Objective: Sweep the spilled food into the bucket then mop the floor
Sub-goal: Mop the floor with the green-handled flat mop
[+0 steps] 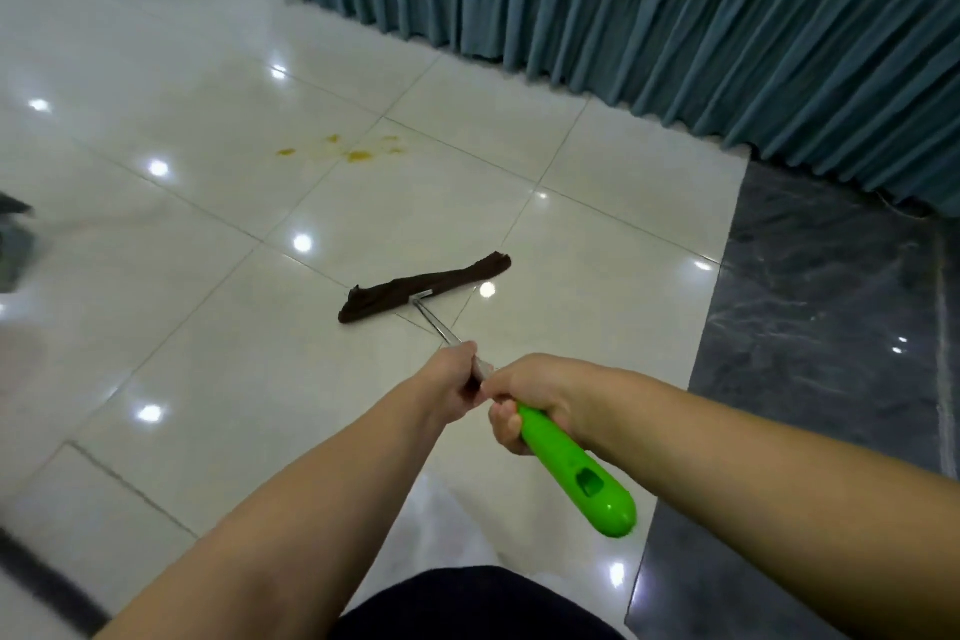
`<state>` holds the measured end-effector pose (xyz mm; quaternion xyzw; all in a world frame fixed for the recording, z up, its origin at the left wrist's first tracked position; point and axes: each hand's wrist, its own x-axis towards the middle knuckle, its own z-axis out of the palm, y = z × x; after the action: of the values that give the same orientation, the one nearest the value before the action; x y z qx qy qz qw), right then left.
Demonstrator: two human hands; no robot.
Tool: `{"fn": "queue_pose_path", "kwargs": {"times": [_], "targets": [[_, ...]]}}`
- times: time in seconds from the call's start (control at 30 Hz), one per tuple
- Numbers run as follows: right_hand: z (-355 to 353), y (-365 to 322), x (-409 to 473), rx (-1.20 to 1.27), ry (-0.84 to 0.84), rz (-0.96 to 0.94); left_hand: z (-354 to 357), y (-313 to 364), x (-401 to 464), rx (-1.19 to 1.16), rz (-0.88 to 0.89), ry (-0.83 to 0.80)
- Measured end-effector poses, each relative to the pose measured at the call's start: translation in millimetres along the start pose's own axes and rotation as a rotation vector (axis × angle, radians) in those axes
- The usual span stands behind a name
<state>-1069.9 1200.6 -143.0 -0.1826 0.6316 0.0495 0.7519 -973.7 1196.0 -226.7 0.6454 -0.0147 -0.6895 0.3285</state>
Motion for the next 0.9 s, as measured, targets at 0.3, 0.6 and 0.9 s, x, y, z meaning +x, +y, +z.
{"fn": "queue_pose_path", "kwargs": {"times": [0.3, 0.6, 0.9], "targets": [[-1, 58, -43, -0.054, -0.056, 0.053, -3, -62, -53, -0.112, -0.011, 0.041], [-9, 72, -85, -0.141, 0.006, 0.043, 9, -83, -82, -0.213, 0.003, -0.002], [29, 35, -63, -0.210, 0.034, 0.021, -22, -45, -64, -0.257, 0.024, 0.063]]}}
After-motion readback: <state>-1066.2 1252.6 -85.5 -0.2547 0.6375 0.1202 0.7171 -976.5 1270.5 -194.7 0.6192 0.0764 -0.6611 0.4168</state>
